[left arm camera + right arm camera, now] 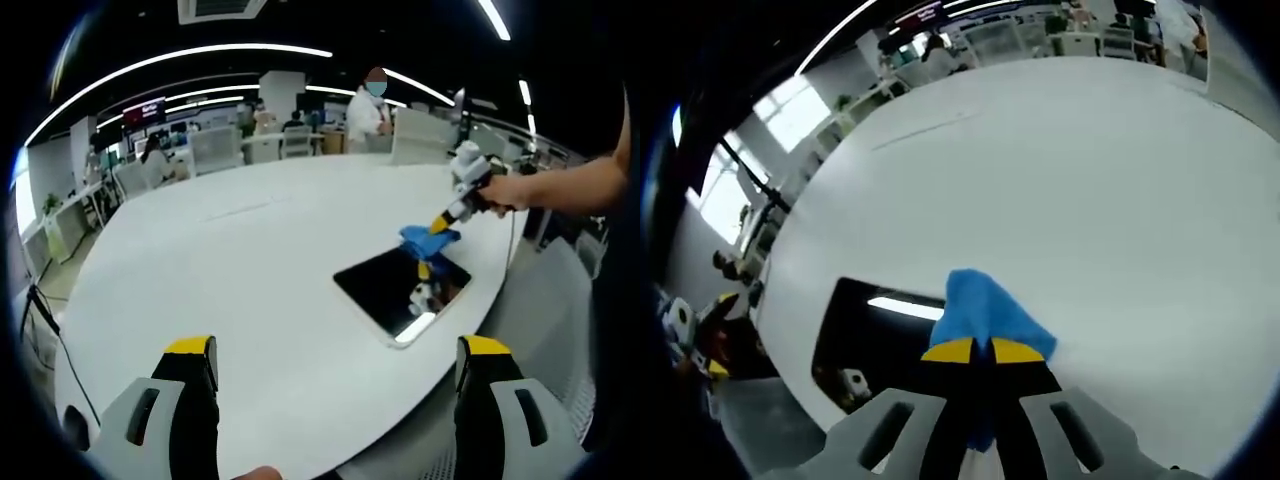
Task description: Wipe the mirror surface with the cleaning cloth until all visible marks leave the cleaned area.
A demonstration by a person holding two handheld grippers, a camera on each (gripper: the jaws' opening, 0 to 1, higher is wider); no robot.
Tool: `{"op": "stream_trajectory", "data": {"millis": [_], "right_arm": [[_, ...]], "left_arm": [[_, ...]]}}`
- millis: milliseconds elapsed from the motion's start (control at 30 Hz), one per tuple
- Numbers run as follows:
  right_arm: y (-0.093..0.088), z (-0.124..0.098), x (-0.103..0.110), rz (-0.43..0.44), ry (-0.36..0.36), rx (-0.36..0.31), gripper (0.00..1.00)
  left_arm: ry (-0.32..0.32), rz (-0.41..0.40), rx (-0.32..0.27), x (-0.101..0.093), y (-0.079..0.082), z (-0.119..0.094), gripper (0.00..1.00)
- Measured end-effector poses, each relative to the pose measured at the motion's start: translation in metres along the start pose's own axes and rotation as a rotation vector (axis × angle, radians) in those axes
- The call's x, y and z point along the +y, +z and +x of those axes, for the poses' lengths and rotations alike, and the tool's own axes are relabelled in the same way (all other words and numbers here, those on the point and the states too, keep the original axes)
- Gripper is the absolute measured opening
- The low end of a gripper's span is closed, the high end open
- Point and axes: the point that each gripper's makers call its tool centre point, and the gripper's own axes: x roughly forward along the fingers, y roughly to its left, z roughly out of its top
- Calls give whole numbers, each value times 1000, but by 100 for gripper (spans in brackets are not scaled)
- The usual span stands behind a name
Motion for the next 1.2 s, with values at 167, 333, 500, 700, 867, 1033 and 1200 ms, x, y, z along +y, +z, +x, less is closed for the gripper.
{"op": "stream_trajectory", "data": {"millis": [167,333,500,700,867,1033,1200], "right_arm": [[-5,-7,-16,22,-22,-4,1],[-7,-12,-23,28,-33,-10,1],[-8,-14,-27,30,-38,-13,1],[-9,-17,-33,37,-45,-15,1],[-12,-19,-37,37,-50,-10,1],[-13,-23,-43,41,-58,-16,1],[-15,-24,-45,42,-63,-11,1]], "left_arm": [[-2,2,4,-2,-1,0,99],[-5,4,5,-3,-2,1,99],[-1,0,1,-1,-2,-1,99],[2,-3,1,-2,-3,-2,99],[4,-4,1,-2,-3,-2,99],[5,-5,0,-2,-3,-2,99],[5,-4,-1,-2,-2,-1,99]]}}
